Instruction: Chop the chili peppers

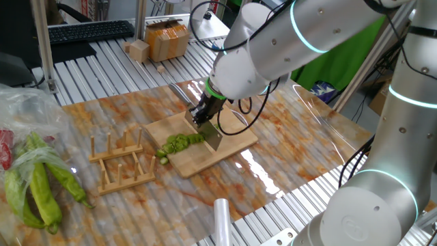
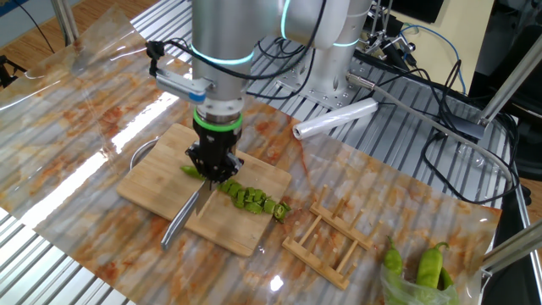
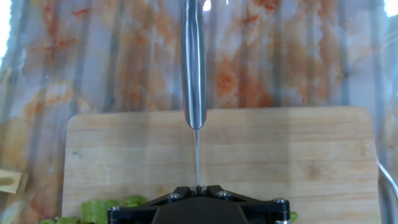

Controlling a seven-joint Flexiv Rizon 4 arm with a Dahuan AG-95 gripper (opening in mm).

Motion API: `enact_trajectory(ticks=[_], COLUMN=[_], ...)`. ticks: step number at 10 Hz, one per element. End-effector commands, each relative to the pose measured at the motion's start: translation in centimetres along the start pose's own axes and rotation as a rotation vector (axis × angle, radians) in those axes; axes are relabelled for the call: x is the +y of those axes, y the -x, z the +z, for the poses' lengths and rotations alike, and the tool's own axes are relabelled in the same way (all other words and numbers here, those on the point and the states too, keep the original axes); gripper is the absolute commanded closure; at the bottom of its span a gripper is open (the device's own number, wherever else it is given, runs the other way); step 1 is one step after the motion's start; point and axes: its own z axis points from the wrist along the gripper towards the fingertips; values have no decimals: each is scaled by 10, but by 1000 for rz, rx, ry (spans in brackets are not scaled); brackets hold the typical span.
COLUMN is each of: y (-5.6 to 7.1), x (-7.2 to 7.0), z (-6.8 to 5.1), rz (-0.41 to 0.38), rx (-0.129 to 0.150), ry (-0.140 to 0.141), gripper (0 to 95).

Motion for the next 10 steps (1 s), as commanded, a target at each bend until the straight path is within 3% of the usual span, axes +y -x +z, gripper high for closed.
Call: enact_trajectory(ticks=[1, 5, 10], y=[-2, -6, -8], x=[1, 2, 4], z=[-7, -6, -8], rz=[-3, -3, 1], rx=[5, -14, -16], ry=[15, 10, 10], gripper=[950, 950, 950])
